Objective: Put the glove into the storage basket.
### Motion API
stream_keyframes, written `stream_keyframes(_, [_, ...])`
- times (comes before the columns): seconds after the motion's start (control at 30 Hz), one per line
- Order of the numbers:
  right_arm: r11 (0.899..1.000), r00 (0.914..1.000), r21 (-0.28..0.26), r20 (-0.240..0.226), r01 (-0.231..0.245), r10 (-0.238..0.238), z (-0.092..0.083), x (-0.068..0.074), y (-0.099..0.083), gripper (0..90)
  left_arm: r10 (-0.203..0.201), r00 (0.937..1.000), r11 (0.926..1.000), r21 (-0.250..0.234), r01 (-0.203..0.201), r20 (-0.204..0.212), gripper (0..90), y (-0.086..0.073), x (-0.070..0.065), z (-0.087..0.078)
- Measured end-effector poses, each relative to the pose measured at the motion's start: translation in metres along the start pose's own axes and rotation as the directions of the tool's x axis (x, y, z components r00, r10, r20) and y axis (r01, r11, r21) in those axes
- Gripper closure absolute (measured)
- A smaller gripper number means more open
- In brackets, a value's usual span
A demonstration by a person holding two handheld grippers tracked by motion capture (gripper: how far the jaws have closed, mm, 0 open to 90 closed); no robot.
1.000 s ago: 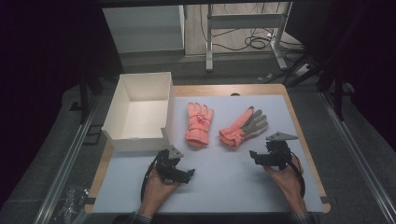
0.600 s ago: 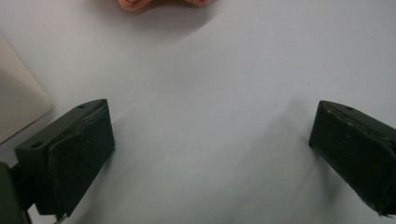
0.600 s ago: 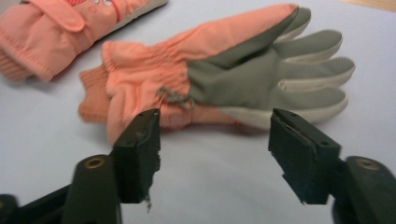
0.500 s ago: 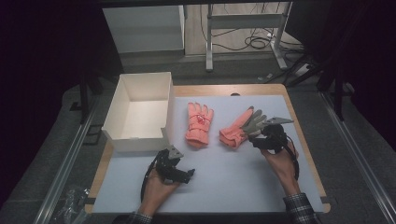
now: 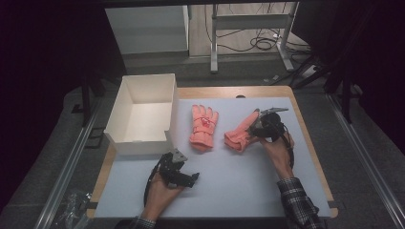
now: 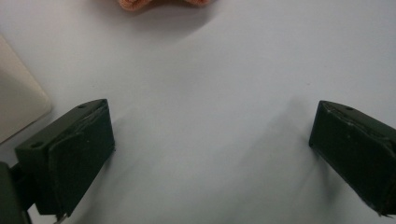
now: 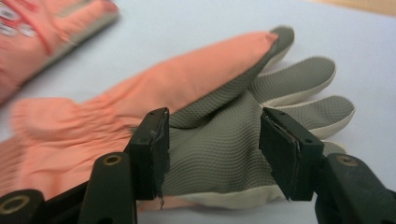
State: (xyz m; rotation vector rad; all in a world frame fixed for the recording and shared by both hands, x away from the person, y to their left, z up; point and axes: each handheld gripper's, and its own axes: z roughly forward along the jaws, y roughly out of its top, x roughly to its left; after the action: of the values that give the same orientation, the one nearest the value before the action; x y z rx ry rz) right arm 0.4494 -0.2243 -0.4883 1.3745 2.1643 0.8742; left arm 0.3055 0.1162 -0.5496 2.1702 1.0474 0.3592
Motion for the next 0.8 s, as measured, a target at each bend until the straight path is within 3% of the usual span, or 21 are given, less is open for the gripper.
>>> stream_keyframes(0.23, [0.998,0.9997,0.052,-0.007,-0.025,0.025,0.012,-0.001,-0.003,51.4,0.000,1.0000,1.0000,0.000,0.000,0.000,0.1,0.000,0.000,0.000])
stream_keyframes(0.33, [0.999,0.9997,0.047,0.015,-0.022,0.021,0.015,0.002,-0.008,69.6,0.000,1.0000,1.0000,0.000,0.000,0.000,0.1,0.000,0.000,0.000])
stream_keyframes(0.37, [0.999,0.9997,0.047,0.015,-0.022,0.021,0.015,0.002,-0.008,69.6,0.000,1.0000,1.0000,0.000,0.000,0.000,0.1,0.000,0.000,0.000])
stream_keyframes(0.4, [0.999,0.9995,0.042,0.021,-0.023,0.022,0.015,0.004,-0.009,78.3,-0.001,1.0000,1.0000,0.000,0.001,0.000,0.1,0.000,0.000,0.000])
stream_keyframes(0.5, [0.999,0.9996,0.037,0.029,-0.010,0.008,0.015,0.005,-0.010,84.2,-0.001,1.0000,1.0000,0.000,0.001,0.000,0.1,0.000,0.000,0.000])
stream_keyframes(0.63, [0.999,0.9998,0.041,0.021,-0.007,0.006,0.013,0.005,-0.007,85.9,0.000,1.0000,1.0000,0.000,0.000,0.000,0.1,0.000,0.000,0.000])
stream_keyframes(0.8, [0.999,0.9990,0.037,-0.036,-0.026,0.028,0.003,-0.003,-0.002,86.4,0.000,1.0000,1.0000,0.000,0.000,0.000,0.1,0.000,0.000,0.000])
